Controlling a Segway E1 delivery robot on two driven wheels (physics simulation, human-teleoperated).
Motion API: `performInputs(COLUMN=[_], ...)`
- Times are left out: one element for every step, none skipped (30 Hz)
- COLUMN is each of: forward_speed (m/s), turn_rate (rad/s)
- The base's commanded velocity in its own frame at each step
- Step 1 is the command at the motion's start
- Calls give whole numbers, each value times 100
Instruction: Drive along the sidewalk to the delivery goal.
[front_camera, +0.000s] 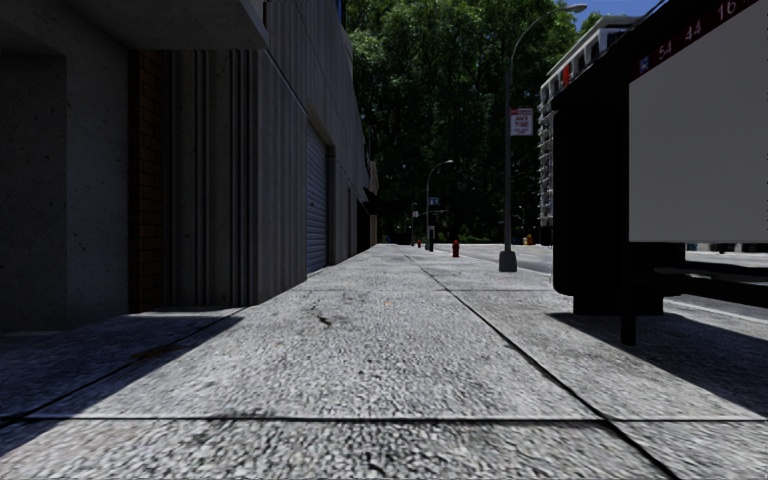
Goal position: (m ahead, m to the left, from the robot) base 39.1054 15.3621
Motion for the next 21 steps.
performInputs(forward_speed=[200,200,200,200,200,200,200,200,200,200,200,200,200,200,200,200,200,200,200,200,200], turn_rate=[0,0,0,0,0,0,0,0,0,0,0,0,0,0,0,0,0,0,0,0,0])
